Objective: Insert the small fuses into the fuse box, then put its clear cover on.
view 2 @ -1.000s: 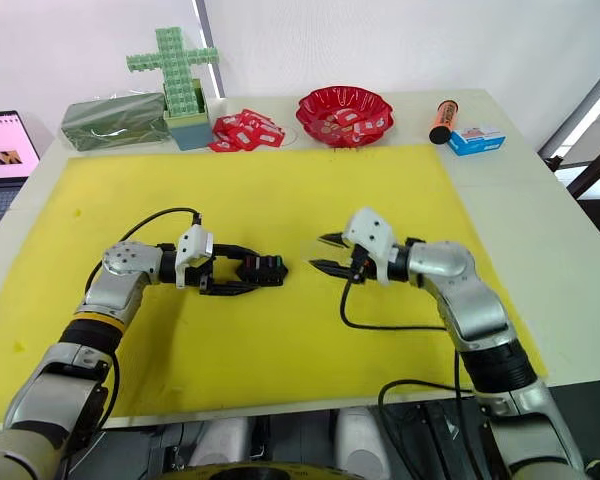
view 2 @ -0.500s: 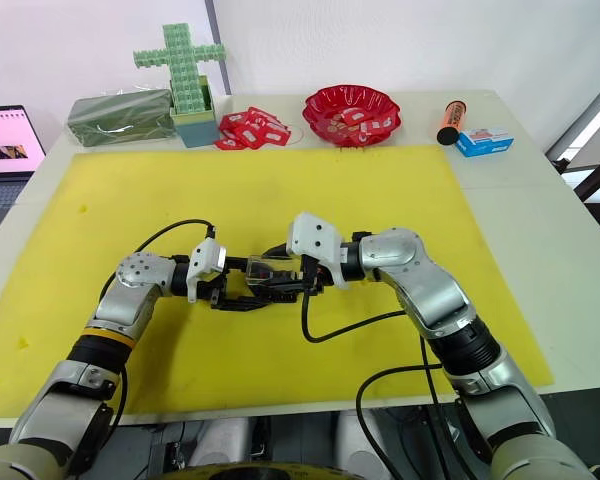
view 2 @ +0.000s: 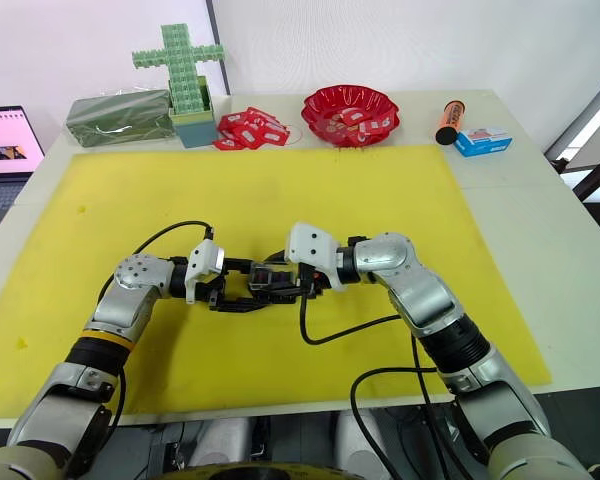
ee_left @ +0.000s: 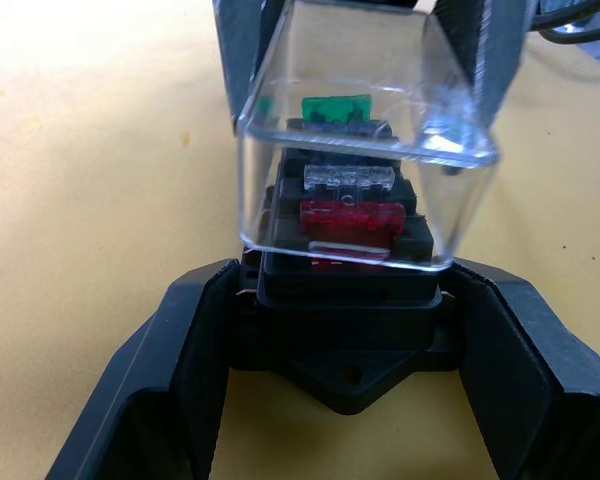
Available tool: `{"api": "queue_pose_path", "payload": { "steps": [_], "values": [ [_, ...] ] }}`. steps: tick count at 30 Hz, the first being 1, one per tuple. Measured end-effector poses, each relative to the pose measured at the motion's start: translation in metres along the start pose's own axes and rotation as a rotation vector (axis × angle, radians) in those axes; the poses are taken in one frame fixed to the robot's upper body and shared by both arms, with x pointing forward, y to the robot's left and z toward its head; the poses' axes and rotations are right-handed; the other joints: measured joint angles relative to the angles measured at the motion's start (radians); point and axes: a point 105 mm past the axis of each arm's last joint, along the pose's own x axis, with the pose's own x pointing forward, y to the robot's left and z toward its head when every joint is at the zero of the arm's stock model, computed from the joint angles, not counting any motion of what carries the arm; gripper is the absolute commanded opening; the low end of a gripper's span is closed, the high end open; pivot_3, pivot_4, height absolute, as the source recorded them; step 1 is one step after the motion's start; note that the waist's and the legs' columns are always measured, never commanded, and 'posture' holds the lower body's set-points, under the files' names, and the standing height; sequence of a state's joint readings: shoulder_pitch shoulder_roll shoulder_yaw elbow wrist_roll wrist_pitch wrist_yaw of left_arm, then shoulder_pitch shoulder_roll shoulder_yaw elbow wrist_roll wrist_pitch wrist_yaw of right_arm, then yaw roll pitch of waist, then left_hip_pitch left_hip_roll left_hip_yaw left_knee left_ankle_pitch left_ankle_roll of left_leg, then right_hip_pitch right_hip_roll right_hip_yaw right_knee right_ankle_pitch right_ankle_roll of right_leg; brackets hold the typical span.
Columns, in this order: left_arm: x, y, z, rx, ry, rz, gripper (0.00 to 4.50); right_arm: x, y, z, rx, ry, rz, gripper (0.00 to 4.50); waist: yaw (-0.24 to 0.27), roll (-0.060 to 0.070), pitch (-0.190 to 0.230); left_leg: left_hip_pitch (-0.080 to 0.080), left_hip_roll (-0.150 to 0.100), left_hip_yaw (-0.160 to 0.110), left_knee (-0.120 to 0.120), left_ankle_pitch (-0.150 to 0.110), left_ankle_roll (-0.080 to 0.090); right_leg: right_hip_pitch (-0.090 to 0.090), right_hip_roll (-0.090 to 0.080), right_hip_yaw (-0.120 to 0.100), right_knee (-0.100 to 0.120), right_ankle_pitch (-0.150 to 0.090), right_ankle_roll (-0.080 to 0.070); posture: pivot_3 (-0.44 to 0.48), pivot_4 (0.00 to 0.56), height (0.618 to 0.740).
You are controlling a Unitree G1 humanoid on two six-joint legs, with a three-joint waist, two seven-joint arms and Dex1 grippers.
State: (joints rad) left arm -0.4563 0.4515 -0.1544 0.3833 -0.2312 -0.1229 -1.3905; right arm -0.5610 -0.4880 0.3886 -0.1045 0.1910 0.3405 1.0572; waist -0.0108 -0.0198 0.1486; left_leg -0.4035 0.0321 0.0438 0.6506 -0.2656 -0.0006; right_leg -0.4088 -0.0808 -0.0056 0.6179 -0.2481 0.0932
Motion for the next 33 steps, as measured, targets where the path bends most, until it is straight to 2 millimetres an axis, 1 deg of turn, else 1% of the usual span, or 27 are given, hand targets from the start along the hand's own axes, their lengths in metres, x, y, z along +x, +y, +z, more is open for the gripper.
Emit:
{"api": "queue_pose_path", "payload": {
  "steps": [3,23,28,33],
  "values": [
    [0.000,0.000,0.000,0.000,0.001,0.001,2.81,0.000,0.000,-0.003,-0.008,0.006,0.004,1.81,0.000,0.000,0.000,0.000,0.000,0.000,0.000,0.000,0.000,0.000,0.000,0.000,0.000,0.000,0.000,0.000,0.150,0.740],
    [0.000,0.001,0.000,-0.010,0.003,-0.001,2.81,0.002,-0.001,-0.010,0.009,-0.035,0.014,1.81,0.000,0.000,0.000,0.001,0.000,0.000,0.001,0.000,0.000,0.000,0.000,0.000,0.001,0.000,0.000,0.000,0.150,0.740],
    [-0.002,-0.001,-0.002,-0.083,-0.024,0.008,2.81,0.003,0.001,-0.011,0.027,-0.044,0.028,1.81,-0.001,0.000,0.000,0.001,0.000,0.000,0.000,0.000,0.000,0.000,0.000,0.000,0.002,0.000,0.000,0.000,0.150,0.740],
    [-0.003,-0.004,-0.005,-0.073,-0.029,0.012,2.81,0.004,0.002,-0.011,0.029,-0.048,0.031,1.81,-0.002,0.000,0.000,0.004,0.000,0.001,-0.001,0.000,0.000,0.002,0.000,0.000,0.001,0.000,0.000,0.000,0.150,0.740]
  ]
}}
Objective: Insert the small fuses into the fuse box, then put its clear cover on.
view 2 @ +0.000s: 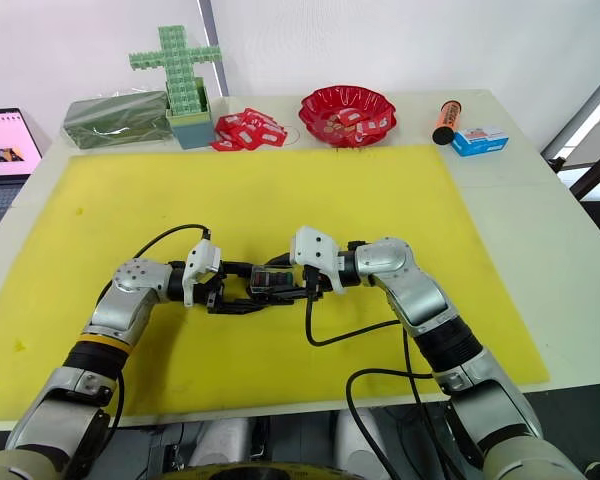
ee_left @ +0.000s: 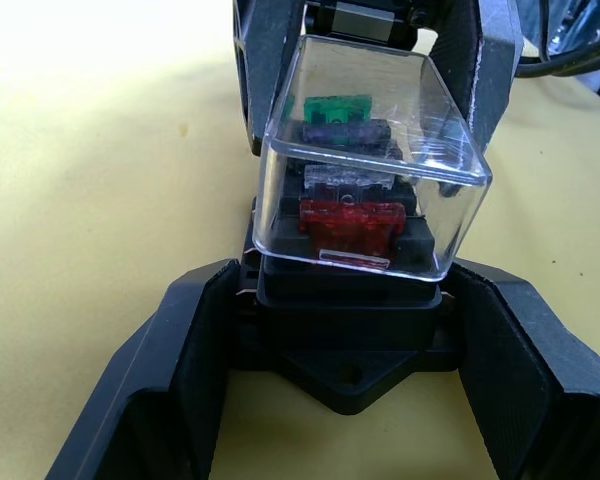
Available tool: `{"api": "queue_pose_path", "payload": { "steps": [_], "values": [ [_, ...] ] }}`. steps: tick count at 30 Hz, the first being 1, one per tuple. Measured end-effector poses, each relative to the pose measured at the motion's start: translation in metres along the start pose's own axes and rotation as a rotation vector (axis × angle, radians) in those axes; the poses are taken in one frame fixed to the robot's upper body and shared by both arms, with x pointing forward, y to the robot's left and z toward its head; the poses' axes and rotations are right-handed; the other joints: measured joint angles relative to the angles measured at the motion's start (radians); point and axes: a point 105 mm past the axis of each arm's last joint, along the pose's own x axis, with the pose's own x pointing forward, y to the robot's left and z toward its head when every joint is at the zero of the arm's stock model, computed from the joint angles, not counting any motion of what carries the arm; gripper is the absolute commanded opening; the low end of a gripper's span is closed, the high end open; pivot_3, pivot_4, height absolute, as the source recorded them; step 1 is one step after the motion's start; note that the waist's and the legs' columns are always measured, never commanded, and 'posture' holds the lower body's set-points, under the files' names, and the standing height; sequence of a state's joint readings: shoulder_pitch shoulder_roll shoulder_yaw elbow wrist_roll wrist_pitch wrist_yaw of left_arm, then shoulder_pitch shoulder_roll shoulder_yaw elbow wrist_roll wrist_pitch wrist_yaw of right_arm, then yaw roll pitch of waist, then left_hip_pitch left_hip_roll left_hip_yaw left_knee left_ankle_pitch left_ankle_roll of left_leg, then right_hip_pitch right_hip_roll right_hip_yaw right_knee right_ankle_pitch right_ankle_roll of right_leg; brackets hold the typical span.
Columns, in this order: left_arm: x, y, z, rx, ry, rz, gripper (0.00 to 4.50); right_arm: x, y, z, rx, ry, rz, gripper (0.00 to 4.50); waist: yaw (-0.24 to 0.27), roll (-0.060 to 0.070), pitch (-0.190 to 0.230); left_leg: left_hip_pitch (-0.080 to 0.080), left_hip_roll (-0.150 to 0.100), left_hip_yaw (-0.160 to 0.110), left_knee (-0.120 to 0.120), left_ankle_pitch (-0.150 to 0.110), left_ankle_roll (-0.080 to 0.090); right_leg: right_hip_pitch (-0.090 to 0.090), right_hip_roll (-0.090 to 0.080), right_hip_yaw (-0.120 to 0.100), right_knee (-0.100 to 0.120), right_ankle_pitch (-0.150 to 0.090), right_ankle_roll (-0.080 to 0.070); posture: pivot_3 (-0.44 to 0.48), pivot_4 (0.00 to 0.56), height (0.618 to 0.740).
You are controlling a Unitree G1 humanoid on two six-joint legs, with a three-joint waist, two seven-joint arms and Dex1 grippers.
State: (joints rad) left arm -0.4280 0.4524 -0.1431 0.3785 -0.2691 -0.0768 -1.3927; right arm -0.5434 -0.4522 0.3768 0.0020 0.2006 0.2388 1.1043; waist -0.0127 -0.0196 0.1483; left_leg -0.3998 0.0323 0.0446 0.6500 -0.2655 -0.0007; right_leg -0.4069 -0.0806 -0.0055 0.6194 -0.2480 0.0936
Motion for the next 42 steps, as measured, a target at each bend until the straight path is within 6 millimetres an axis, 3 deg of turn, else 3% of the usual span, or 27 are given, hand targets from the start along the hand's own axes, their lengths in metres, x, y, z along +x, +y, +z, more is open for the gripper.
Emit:
{"api": "queue_pose_path", "payload": {
  "steps": [27,35,42],
  "values": [
    [-0.002,-0.002,-0.006,0.035,0.002,-0.002,2.81,0.007,0.000,-0.007,0.005,-0.036,0.018,1.81,-0.002,0.000,-0.001,0.007,0.001,0.001,-0.002,0.000,0.000,0.005,0.000,0.001,0.001,-0.001,-0.002,0.000,0.150,0.740],
    [-0.002,-0.001,-0.005,0.038,0.001,-0.007,2.81,0.003,0.003,-0.030,0.045,0.055,0.008,4.46,-0.002,0.000,-0.001,0.007,0.001,0.001,-0.002,0.000,0.000,0.004,0.000,0.001,0.001,-0.002,-0.003,0.000,0.150,0.740],
    [-0.002,-0.001,-0.005,0.040,0.000,-0.008,2.81,0.002,0.001,-0.014,0.000,0.017,-0.007,4.46,-0.001,0.000,0.000,0.007,0.001,0.000,-0.002,0.000,0.000,0.004,0.000,0.001,0.001,-0.002,-0.003,0.000,0.150,0.740]
  ]
}}
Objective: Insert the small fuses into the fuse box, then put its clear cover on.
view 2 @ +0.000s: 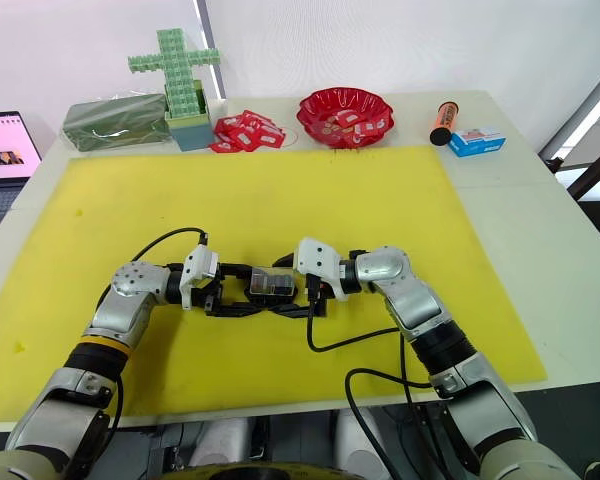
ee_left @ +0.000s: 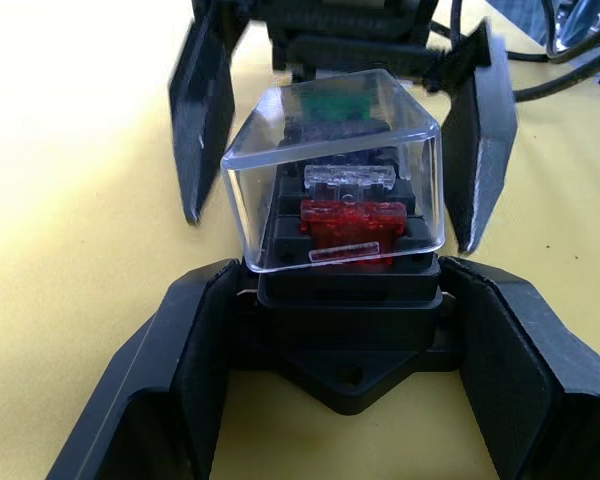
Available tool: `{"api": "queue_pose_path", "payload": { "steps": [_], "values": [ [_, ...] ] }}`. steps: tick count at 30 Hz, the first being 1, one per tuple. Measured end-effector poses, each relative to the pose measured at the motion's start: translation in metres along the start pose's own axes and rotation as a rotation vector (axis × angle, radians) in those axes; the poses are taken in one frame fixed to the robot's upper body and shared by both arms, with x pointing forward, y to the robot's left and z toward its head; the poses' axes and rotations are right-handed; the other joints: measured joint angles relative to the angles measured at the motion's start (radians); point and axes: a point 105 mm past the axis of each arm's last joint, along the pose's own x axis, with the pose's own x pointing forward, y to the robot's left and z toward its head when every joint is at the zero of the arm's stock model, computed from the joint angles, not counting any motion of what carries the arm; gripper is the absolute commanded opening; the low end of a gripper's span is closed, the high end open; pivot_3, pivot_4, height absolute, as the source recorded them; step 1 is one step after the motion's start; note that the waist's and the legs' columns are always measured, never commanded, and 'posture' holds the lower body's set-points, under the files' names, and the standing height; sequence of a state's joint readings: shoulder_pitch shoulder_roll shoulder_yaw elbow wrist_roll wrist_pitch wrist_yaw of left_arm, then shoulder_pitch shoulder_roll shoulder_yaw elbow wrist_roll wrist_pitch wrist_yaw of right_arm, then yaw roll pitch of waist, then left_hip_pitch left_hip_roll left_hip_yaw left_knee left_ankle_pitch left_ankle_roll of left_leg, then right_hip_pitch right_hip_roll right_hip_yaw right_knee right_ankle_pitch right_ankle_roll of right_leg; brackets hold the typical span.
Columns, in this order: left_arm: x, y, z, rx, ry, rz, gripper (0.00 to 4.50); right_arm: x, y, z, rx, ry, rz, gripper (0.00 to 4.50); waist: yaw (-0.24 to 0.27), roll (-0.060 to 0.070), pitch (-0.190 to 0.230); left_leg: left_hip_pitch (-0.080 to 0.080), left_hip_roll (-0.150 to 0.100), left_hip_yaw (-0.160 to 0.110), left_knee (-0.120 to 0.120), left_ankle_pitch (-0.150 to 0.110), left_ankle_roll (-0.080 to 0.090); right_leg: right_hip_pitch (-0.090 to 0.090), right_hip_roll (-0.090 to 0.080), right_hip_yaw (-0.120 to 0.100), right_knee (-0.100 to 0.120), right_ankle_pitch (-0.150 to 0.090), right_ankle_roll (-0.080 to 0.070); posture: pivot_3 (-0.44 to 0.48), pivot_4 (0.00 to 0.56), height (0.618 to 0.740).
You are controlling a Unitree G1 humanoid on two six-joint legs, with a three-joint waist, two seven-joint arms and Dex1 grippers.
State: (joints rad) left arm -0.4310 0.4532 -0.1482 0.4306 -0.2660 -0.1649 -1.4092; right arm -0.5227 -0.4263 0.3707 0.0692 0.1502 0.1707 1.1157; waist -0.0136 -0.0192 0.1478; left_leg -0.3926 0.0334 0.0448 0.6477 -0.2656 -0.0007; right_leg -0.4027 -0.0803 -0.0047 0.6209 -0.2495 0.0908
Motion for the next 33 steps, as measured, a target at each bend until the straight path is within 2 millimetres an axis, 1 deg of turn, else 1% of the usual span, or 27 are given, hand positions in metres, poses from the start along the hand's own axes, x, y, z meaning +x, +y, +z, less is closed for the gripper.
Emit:
{"api": "queue_pose_path", "payload": {
  "steps": [2,4,7,8,10,14,17,19,20,21,22,30,31,33],
  "values": [
    [0.000,0.000,0.000,0.000,0.000,0.000,2.81,-0.003,0.001,0.011,-0.021,-0.025,0.004,4.46,0.000,0.000,0.000,0.000,0.000,-0.001,0.000,0.000,0.000,0.000,0.000,0.000,0.000,0.000,0.000,0.000,0.150,0.740],
    [0.000,0.000,0.000,0.001,-0.001,0.000,2.81,-0.010,0.001,0.020,-0.030,-0.036,0.001,4.46,0.001,0.000,0.000,0.000,0.000,-0.002,0.000,0.000,0.000,0.000,0.000,0.000,0.000,0.000,0.000,0.000,0.150,0.740],
    [0.000,0.000,0.000,0.002,-0.001,0.001,2.81,-0.022,-0.001,0.042,0.006,-0.093,-0.028,4.46,0.000,0.000,0.000,0.000,0.001,-0.002,0.000,0.000,0.000,0.000,-0.001,0.000,0.000,0.000,0.000,0.000,0.150,0.740],
    [0.000,0.000,0.000,0.003,-0.001,0.001,2.81,-0.025,-0.003,0.052,0.015,-0.127,-0.049,4.28,0.000,0.000,0.000,0.000,0.001,-0.002,0.000,0.000,0.000,0.000,0.000,0.000,0.000,0.000,0.000,0.000,0.150,0.740],
    [-0.001,0.000,0.000,0.007,-0.002,0.002,2.81,-0.027,-0.007,0.063,0.045,-0.177,-0.070,3.90,0.000,0.000,0.000,0.000,0.001,-0.003,0.000,0.000,0.000,0.000,-0.001,0.000,0.000,0.000,0.000,0.000,0.150,0.740],
    [0.000,0.000,0.000,0.014,-0.003,0.001,2.81,-0.022,-0.008,0.069,0.086,-0.222,-0.080,2.56,0.000,0.000,0.000,0.000,0.001,-0.002,-0.001,0.000,0.000,-0.001,-0.001,0.000,-0.001,0.000,-0.001,0.000,0.150,0.740],
    [0.000,0.000,0.000,0.015,-0.003,0.001,2.81,-0.021,-0.010,0.070,0.081,-0.227,-0.089,1.48,0.000,0.000,0.000,0.000,0.001,-0.002,-0.001,0.000,0.000,-0.001,-0.001,0.000,-0.001,0.000,-0.001,0.000,0.150,0.740],
    [0.000,0.000,0.000,0.015,-0.003,0.001,2.81,-0.021,-0.012,0.072,0.068,-0.233,-0.093,0.85,-0.001,0.000,0.000,0.000,0.001,-0.002,-0.001,0.000,0.000,-0.001,-0.001,0.000,-0.001,0.000,-0.001,0.000,0.150,0.740],
    [0.000,0.000,0.000,0.015,-0.003,0.000,2.81,-0.021,-0.012,0.075,0.055,-0.238,-0.093,0.40,0.000,0.000,0.000,0.000,0.001,-0.002,-0.001,0.000,0.000,-0.001,-0.001,0.000,-0.001,0.000,-0.001,0.000,0.150,0.740],
    [0.000,0.000,0.000,0.015,-0.003,0.000,2.81,-0.021,-0.012,0.076,0.049,-0.241,-0.093,0.14,0.000,0.000,0.000,0.000,0.001,-0.002,-0.001,0.000,0.000,-0.001,-0.001,0.000,-0.001,0.000,-0.001,0.000,0.150,0.740],
    [0.000,0.000,0.000,0.015,-0.003,0.000,2.81,-0.021,-0.012,0.076,0.045,-0.243,-0.092,0.06,0.000,0.000,0.000,0.000,0.001,-0.002,-0.001,0.000,0.000,-0.001,-0.001,0.000,-0.001,0.000,-0.001,0.000,0.150,0.740],
    [0.000,0.000,0.000,0.015,-0.002,0.000,2.81,-0.017,-0.013,0.075,0.029,-0.245,-0.090,0.06,-0.001,0.000,0.000,0.000,0.001,-0.002,-0.001,0.000,0.000,-0.001,-0.001,0.000,-0.001,0.000,-0.001,0.000,0.150,0.740],
    [-0.001,0.000,0.000,0.014,-0.001,0.001,2.81,-0.010,-0.012,0.067,0.026,-0.220,-0.083,0.06,-0.001,0.000,0.000,0.000,0.001,-0.002,-0.001,0.000,0.000,0.000,-0.001,0.000,-0.001,0.000,-0.001,0.000,0.150,0.740],
    [0.000,0.000,0.000,0.014,-0.001,0.000,2.81,0.012,-0.006,0.026,0.092,-0.110,-0.069,0.06,-0.002,-0.002,-0.001,0.000,0.000,0.000,-0.001,0.000,0.000,0.000,0.000,0.000,-0.001,0.000,-0.001,0.000,0.150,0.740]
  ]
}}
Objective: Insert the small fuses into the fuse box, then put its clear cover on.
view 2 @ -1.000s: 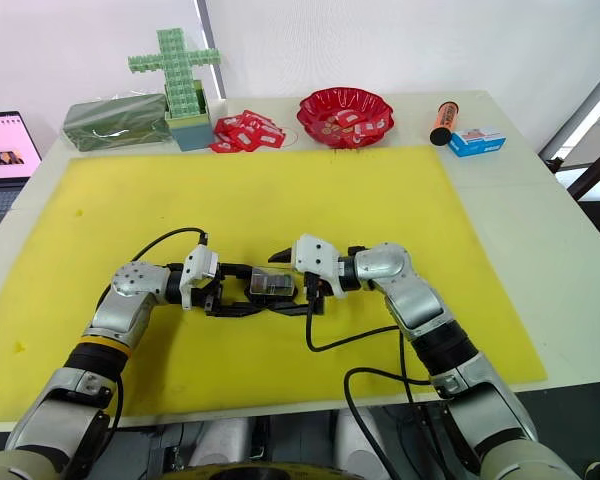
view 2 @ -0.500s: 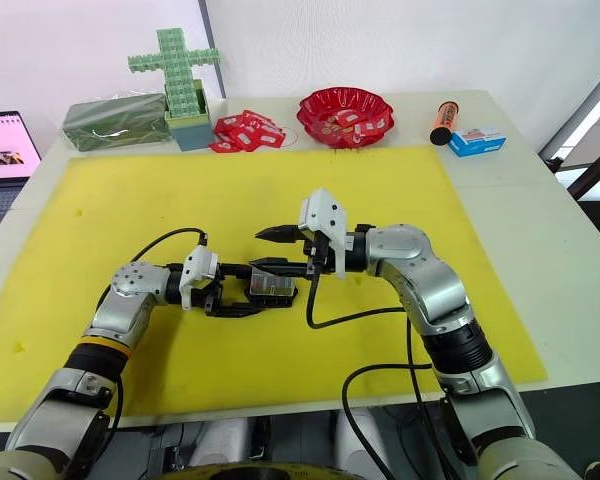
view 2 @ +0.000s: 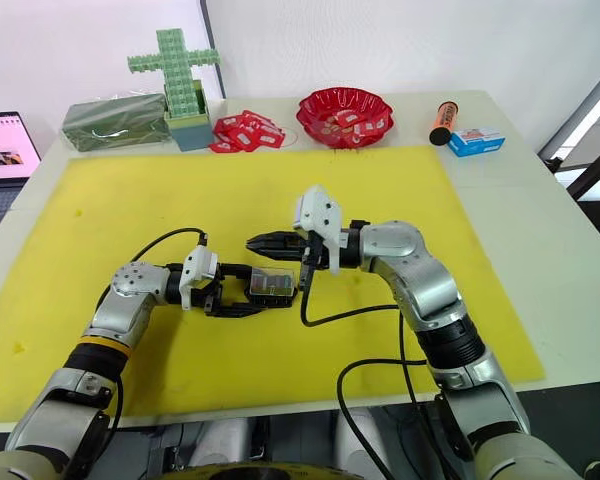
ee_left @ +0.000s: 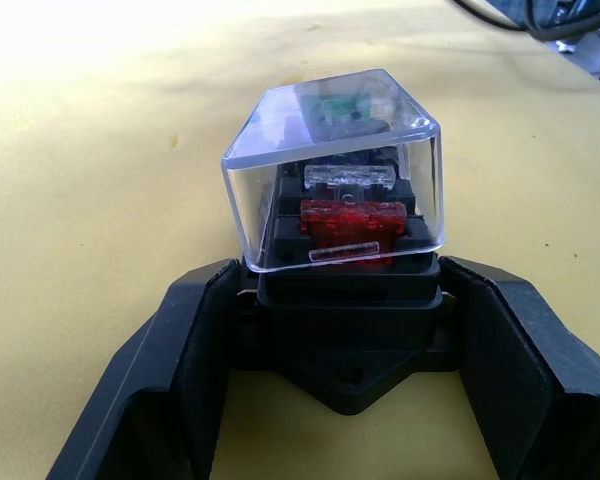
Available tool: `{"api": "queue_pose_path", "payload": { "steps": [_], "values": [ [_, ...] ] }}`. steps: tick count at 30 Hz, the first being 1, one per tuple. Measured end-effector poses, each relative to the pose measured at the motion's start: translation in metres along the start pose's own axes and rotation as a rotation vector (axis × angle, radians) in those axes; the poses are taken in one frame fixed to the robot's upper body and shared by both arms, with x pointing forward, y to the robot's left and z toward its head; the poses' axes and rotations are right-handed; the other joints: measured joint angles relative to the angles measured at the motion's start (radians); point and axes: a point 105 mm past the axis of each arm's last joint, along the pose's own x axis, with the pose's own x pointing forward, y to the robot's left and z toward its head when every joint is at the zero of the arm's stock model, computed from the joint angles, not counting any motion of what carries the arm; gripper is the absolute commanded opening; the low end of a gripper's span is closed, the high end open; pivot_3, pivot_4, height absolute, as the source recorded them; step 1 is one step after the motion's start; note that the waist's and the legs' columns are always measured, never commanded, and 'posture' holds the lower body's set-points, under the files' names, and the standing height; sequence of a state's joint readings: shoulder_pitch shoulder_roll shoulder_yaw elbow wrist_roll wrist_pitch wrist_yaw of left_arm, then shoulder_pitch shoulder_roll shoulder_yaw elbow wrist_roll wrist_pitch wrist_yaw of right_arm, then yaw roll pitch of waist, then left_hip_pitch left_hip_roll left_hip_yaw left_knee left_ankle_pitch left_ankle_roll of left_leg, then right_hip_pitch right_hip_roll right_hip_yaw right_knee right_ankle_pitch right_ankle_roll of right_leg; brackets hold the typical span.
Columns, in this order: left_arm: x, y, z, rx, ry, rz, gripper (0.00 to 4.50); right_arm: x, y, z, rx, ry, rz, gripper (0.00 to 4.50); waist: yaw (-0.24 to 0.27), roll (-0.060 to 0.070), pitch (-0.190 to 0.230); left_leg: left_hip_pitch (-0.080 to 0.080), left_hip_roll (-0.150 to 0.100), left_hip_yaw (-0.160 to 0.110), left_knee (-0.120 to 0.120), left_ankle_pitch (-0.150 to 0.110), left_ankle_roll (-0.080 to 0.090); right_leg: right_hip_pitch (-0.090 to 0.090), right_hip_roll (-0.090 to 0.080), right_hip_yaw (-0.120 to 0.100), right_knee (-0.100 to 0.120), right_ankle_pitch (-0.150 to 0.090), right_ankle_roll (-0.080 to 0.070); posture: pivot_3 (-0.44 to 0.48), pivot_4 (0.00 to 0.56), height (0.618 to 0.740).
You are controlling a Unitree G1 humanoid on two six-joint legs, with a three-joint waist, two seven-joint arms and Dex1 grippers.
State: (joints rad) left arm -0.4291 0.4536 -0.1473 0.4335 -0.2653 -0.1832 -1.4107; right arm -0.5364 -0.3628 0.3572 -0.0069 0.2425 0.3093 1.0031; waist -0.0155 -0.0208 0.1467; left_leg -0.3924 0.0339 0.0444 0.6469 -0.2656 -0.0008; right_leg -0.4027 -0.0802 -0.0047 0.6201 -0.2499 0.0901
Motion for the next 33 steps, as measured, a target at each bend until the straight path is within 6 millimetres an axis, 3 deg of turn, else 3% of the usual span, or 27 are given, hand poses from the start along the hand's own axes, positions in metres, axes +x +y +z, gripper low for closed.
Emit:
{"api": "queue_pose_path", "payload": {
  "steps": [1,3,5,8,20,25,30,33],
  "values": [
    [0.001,-0.001,-0.002,-0.001,0.012,-0.003,2.81,0.006,0.006,-0.014,0.040,0.007,0.011,0.06,0.000,0.001,0.001,0.000,0.000,0.001,0.000,0.000,0.000,0.000,0.000,0.000,0.000,0.000,0.000,0.000,0.150,0.740],
    [-0.001,-0.001,-0.005,-0.017,0.023,0.003,2.81,0.014,-0.001,-0.018,-0.005,0.003,0.004,0.06,-0.006,0.006,-0.003,0.002,0.000,0.002,0.000,0.000,0.000,0.001,0.000,0.002,0.000,0.000,0.000,0.000,0.150,0.740],
    [0.000,0.000,-0.006,-0.027,0.022,0.011,2.81,0.014,-0.013,-0.026,-0.039,0.045,-0.023,0.06,-0.005,0.006,-0.005,0.007,0.000,0.002,-0.001,0.000,0.000,0.006,0.000,0.001,0.000,0.000,0.000,0.000,0.150,0.740],
    [0.003,-0.003,-0.003,-0.014,0.018,-0.006,2.81,0.007,-0.020,-0.057,0.010,0.141,-0.067,0.06,0.002,0.003,-0.008,0.005,0.001,0.000,-0.001,0.000,0.000,0.005,0.000,0.000,-0.002,0.000,0.000,0.000,0.150,0.740],
    [0.002,-0.007,-0.002,-0.007,0.016,-0.018,2.81,0.003,-0.016,-0.049,-0.009,0.097,-0.068,0.06,0.001,0.006,-0.008,0.001,0.000,0.001,-0.001,-0.001,0.002,0.002,-0.001,0.001,-0.004,0.000,0.001,0.000,0.150,0.740],
    [0.001,-0.005,-0.002,-0.015,0.010,-0.011,2.81,-0.006,-0.023,-0.026,0.005,0.015,-0.093,0.06,0.001,0.007,-0.006,0.001,0.001,0.001,-0.001,-0.001,0.002,0.001,-0.002,0.001,-0.003,0.000,0.000,0.000,0.150,0.740],
    [0.001,-0.004,-0.002,-0.018,0.007,-0.009,2.81,-0.033,-0.031,0.020,-0.060,-0.035,-0.127,0.06,0.002,0.007,-0.005,0.000,0.002,0.001,-0.001,-0.001,0.002,0.000,-0.003,0.001,-0.003,0.000,0.000,0.000,0.150,0.740],
    [0.001,-0.002,-0.001,-0.020,0.006,-0.001,2.81,-0.047,-0.024,0.034,-0.077,-0.031,-0.104,0.24,0.002,0.007,-0.005,0.000,0.003,0.001,-0.001,-0.001,0.002,-0.001,-0.003,0.001,-0.003,0.000,0.000,0.000,0.150,0.740]
  ]
}}
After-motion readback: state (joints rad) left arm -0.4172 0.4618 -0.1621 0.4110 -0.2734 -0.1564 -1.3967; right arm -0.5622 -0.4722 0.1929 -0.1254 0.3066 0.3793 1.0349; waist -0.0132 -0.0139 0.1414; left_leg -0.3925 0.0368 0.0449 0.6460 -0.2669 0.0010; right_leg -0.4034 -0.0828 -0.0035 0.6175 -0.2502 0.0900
